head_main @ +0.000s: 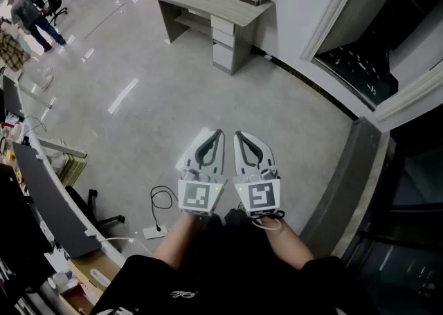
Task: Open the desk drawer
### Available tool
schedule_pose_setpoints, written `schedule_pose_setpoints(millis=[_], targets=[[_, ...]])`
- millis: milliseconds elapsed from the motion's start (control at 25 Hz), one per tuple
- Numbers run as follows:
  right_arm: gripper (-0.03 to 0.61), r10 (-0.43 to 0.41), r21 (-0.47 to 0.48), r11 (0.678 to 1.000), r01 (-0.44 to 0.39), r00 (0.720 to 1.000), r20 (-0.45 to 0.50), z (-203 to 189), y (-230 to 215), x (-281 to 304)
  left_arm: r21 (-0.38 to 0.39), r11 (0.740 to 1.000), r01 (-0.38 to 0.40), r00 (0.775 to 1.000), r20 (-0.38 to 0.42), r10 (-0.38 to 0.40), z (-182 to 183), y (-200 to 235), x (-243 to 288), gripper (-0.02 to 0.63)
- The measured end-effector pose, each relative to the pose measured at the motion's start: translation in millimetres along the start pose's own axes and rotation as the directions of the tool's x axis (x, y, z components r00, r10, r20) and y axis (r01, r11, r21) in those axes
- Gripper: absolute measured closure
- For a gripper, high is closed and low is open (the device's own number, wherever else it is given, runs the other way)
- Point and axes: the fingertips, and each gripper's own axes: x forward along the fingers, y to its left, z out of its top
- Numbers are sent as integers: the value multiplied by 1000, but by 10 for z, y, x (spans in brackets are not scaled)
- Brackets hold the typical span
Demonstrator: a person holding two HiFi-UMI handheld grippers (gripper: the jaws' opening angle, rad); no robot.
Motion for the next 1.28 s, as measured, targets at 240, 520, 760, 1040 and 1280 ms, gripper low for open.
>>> schedule_pose_setpoints(millis=[240, 520, 760, 1040, 1280], targets=[[572, 4, -24, 1000, -4, 1000, 12, 49, 74, 31, -1, 1000, -2, 1000, 6, 2, 26, 61, -39, 610], [572, 4, -4, 1000, -4, 1000, -8, 64, 237, 82, -21, 1000, -5, 1000, 6, 5, 8, 180, -131, 609], [572, 35, -22, 999, -35, 999, -14, 71, 436, 177, -34, 999, -24, 1000, 19, 24, 1, 427, -261, 609], [572, 79, -39, 996, -81, 996, -40, 64, 850, 409, -32, 998, -53, 999, -3, 53, -103, 830, -504, 609], [572, 104, -45, 993, -106, 994, -42, 69, 1016, 739, -36, 996, -86, 996, -12, 85, -165, 1202, -475, 609]])
